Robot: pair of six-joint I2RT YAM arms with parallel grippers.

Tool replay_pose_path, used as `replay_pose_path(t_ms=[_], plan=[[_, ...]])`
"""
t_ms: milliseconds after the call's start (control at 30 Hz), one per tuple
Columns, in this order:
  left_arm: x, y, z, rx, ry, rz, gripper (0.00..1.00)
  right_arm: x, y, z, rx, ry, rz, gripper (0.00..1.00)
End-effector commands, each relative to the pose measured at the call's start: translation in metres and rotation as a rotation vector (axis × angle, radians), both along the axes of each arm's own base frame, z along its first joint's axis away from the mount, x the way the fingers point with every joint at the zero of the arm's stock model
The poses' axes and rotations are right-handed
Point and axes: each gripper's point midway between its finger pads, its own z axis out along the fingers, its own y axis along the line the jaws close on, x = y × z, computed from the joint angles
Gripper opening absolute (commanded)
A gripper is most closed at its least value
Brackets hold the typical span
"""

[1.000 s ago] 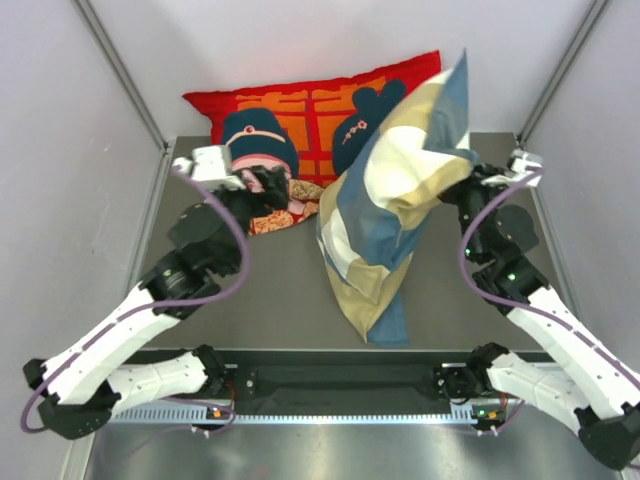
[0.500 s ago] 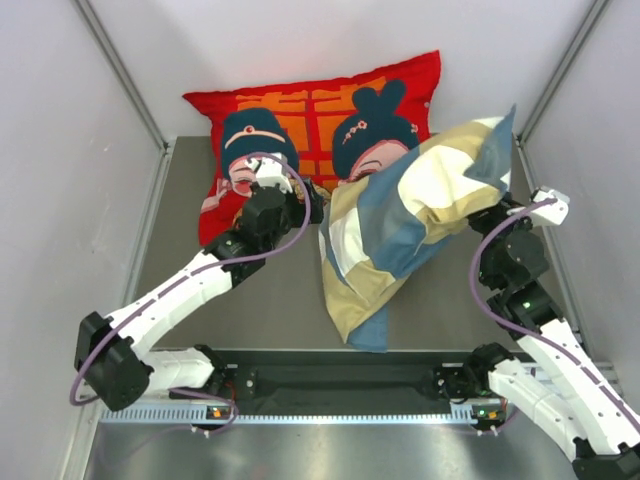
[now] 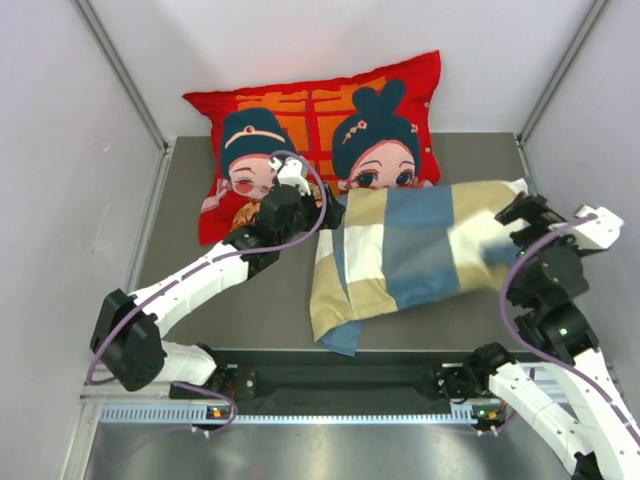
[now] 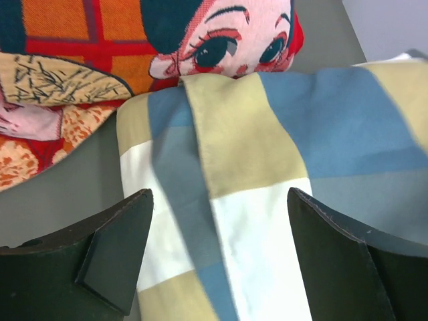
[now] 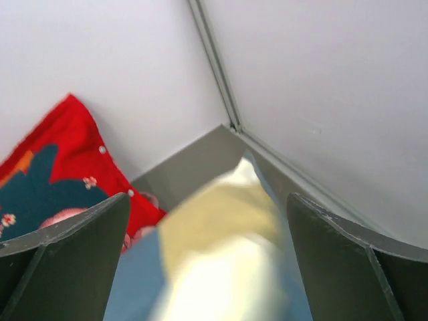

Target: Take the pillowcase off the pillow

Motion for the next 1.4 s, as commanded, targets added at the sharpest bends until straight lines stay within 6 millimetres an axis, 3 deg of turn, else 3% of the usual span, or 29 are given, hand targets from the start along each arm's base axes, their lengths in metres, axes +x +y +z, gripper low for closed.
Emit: replay_pose_path(t_ms=[0, 100, 167, 333, 433, 633, 700, 833, 967, 1000, 1033, 1100, 1133, 1167, 1200, 1233, 1300, 1367], plan=[[0.008, -0.014, 0.025, -0.081, -0.058, -0.029, 0.86, -0.025, -0.015, 0.042, -0.025, -0.071, -0.016, 1.0], [0.011, -0.019, 0.013, -0.065, -0.035, -0.038, 0.86, -0.016, -0.003, 0.044, -0.072, -0.033, 0.045, 1.0], [0.012, -0.024, 0.008, -0.067, -0.022, -0.052, 0.86, 0.002, 0.012, 0.03, -0.08, 0.019, 0.099, 1.0], [0.014, -0.046, -0.02, -0.08, 0.044, -0.114, 0.86, 0.049, 0.057, -0.044, -0.047, 0.217, 0.236, 1.0], [0.02, -0.053, -0.041, -0.056, 0.079, -0.116, 0.86, 0.066, 0.073, -0.086, -0.004, 0.32, 0.293, 1.0], [0.026, -0.059, -0.094, 0.003, 0.182, -0.108, 0.86, 0.081, 0.087, -0.15, 0.111, 0.49, 0.381, 1.0], [0.023, -0.054, -0.115, 0.03, 0.233, -0.089, 0.86, 0.081, 0.091, -0.169, 0.147, 0.545, 0.4, 1.0], [0.015, -0.054, -0.138, 0.038, 0.283, -0.096, 0.85, 0.078, 0.105, -0.219, 0.193, 0.699, 0.442, 1.0], [0.008, -0.061, -0.147, 0.023, 0.31, -0.134, 0.72, 0.077, 0.117, -0.257, 0.218, 0.819, 0.48, 1.0], [0.006, -0.062, -0.148, 0.022, 0.313, -0.141, 0.56, 0.077, 0.122, -0.263, 0.234, 0.838, 0.504, 1.0], [0.007, -0.062, -0.148, 0.02, 0.312, -0.142, 0.47, 0.077, 0.125, -0.273, 0.242, 0.868, 0.515, 0.98], [0.006, -0.063, -0.151, 0.019, 0.314, -0.15, 0.27, 0.076, 0.133, -0.285, 0.264, 0.881, 0.542, 0.85], [0.005, -0.063, -0.152, 0.02, 0.313, -0.152, 0.11, 0.075, 0.138, -0.293, 0.281, 0.902, 0.565, 0.69], [0.005, -0.064, -0.153, 0.02, 0.314, -0.155, 0.0, 0.071, 0.14, -0.301, 0.29, 0.918, 0.577, 0.61], [0.005, -0.064, -0.153, 0.021, 0.311, -0.158, 0.0, 0.073, 0.147, -0.303, 0.311, 0.911, 0.609, 0.53], [0.003, -0.066, -0.149, 0.014, 0.303, -0.176, 0.0, 0.071, 0.15, -0.311, 0.319, 0.929, 0.618, 0.32], [0.003, -0.066, -0.141, -0.001, 0.281, -0.184, 0.0, 0.071, 0.158, -0.318, 0.337, 0.94, 0.649, 0.09], [0.002, -0.067, -0.121, -0.021, 0.247, -0.193, 0.0, 0.072, 0.165, -0.32, 0.343, 0.944, 0.667, 0.0]])
